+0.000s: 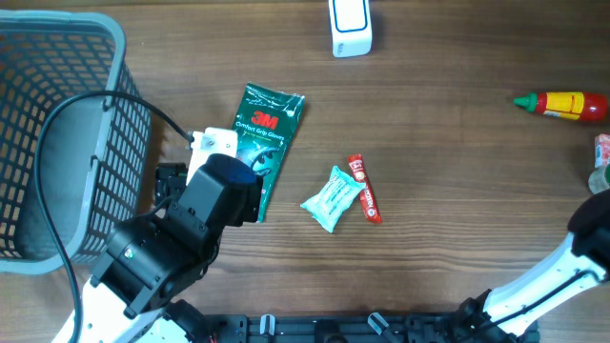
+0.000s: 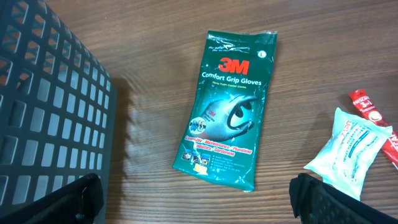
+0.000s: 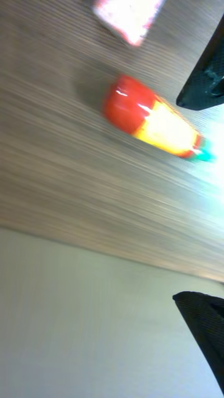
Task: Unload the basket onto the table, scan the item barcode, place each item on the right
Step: 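Carry the sauce bottle to the far right and set it down, then move the right gripper back over the pale green tissue pack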
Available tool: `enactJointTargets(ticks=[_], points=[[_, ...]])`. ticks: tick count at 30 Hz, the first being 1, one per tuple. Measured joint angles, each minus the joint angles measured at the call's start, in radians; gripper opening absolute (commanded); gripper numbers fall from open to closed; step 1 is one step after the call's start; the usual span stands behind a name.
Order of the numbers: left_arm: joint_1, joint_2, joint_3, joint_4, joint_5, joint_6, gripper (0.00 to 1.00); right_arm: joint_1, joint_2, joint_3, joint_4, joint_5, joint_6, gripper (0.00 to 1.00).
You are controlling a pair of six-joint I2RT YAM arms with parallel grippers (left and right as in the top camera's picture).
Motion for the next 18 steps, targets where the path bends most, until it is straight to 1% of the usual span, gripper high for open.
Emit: enactJointTargets(ticks=[3,7,11,13,14,15,18], points=[[0.0,0.0,0.0,0.0,0.0,0.0,1.0,0.056,-0.042,0.004,-0.119,-0.045,-0.038,0.92],[0.0,0.0,0.0,0.0,0.0,0.0,1.0,0.142,-0.046,0.004,-0.274,-0.089,-0.082,0.92],[0.0,0.0,0.0,0.0,0.0,0.0,1.0,0.251,-0.046,0.004,-0.439,-0.112,-0.076,0.85],[0.0,0.0,0.0,0.0,0.0,0.0,1.0,0.3,-0.046,0.004,-0.487,-0.119,-0.069,0.85],[0.0,0.0,0.0,0.0,0.0,0.0,1.0,0.336,-0.046,0.004,-0.513,-0.124,-0.065,0.86],[0.0,0.0,0.0,0.0,0.0,0.0,1.0,0.366,-0.046,0.004,-0.529,-0.131,-0.063,0.89],[0.0,0.0,0.0,0.0,0.0,0.0,1.0,0.489,-0.046,0.004,-0.58,-0.145,-0.034,0.94]])
